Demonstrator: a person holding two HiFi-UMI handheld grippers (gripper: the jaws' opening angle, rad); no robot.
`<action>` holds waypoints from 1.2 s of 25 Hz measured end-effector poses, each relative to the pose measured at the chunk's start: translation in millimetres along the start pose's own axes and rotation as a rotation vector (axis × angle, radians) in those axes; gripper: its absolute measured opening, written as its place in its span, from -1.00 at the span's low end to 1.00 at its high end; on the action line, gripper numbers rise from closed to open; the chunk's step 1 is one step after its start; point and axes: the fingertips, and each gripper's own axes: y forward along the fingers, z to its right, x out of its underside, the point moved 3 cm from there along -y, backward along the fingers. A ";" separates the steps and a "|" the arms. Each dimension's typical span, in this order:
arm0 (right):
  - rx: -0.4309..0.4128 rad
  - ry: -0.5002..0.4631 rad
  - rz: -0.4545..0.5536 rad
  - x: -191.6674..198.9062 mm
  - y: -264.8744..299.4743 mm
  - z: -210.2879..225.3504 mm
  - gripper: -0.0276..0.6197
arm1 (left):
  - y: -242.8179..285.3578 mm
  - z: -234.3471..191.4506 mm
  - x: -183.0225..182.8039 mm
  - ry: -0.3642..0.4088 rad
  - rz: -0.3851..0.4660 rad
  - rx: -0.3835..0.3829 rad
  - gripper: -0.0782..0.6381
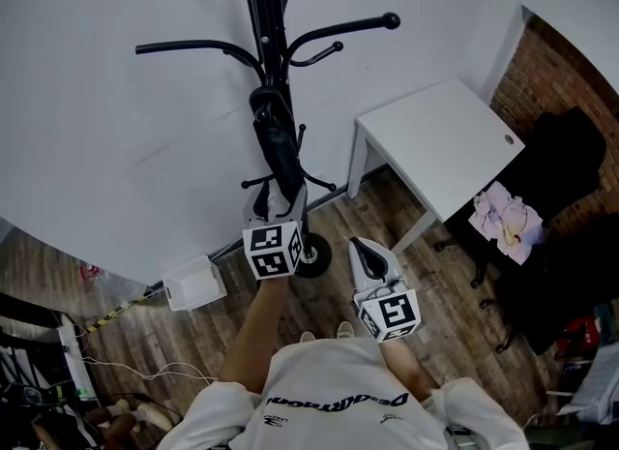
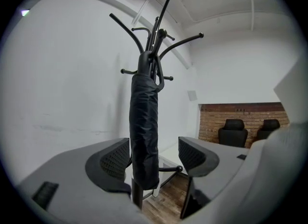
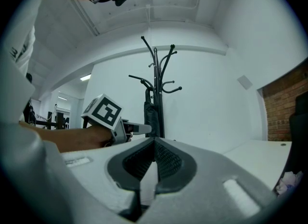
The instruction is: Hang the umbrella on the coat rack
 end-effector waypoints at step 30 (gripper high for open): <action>-0.006 0.013 0.003 2.1 3.4 -4.2 -0.92 | -91.6 38.7 26.0 0.010 0.053 -0.003 -0.79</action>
